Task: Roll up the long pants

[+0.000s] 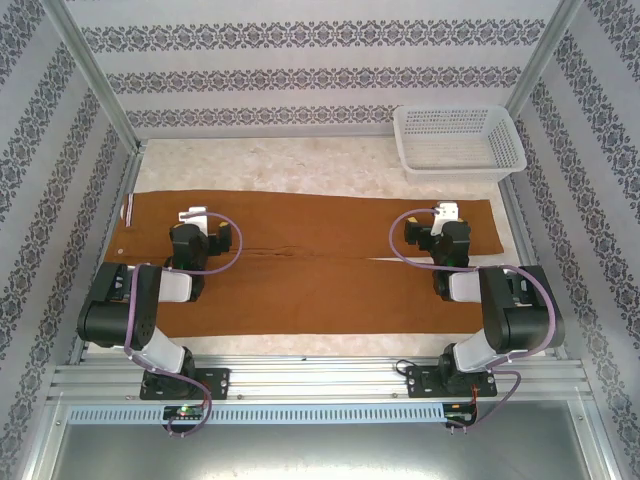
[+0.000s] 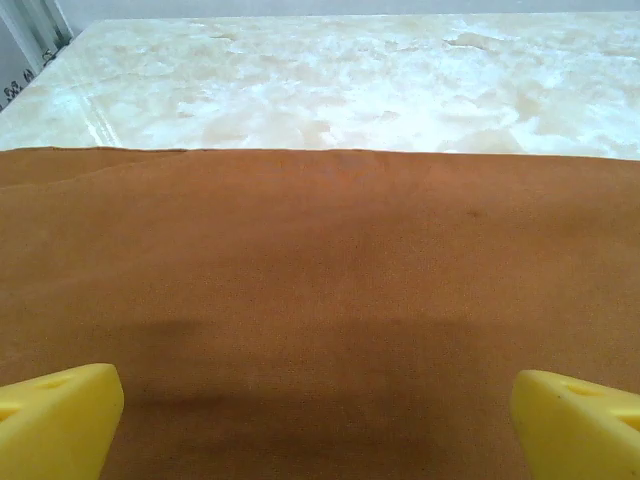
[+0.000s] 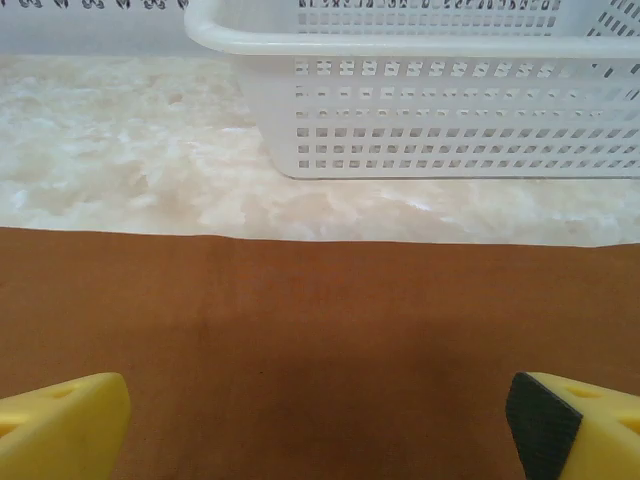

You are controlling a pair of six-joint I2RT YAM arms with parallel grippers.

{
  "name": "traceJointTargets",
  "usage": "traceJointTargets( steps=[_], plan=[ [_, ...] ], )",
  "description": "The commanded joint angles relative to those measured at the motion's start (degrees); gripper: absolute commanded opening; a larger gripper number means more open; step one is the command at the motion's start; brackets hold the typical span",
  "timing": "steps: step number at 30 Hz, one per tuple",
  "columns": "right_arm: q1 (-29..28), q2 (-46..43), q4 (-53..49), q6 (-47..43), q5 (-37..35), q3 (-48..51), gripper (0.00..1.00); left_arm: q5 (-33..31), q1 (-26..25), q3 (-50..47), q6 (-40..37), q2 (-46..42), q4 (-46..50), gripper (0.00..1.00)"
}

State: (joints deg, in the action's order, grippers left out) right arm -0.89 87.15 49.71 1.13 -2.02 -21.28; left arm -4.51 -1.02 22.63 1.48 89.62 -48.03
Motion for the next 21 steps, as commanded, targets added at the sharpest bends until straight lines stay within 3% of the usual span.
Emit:
traceJointTargets(
  steps=[1, 12, 18, 20, 21],
  plan=[
    [-0.26, -0.72, 1.09, 0.34, 0.09, -0.86, 0.98, 0.38, 0.32, 0.48, -0.11, -0.24, -0.64, 1.00],
    [1.35, -0.76, 0.91, 1.25, 3.95, -1.01, 0.98, 0.56, 0.43, 0.44, -0.12, -0.31, -0.57, 1.00],
    [1.24, -1.24, 0.78, 1.03, 4.75, -1.52, 0.98, -3.77, 0.44, 1.00, 1.88, -2.33, 2.19, 1.00],
    [1.33, -5.73, -12.19, 1.64, 3.40, -6.09, 0.98, -3.88, 0.43, 2.20, 1.57, -2.79, 4.01, 1.00],
    [1.45, -8.08, -23.29, 2.25, 1.68, -11.75, 0.98, -10.23, 0.07, 5.78, 3.37, -4.59, 10.63, 1.00]
  ],
)
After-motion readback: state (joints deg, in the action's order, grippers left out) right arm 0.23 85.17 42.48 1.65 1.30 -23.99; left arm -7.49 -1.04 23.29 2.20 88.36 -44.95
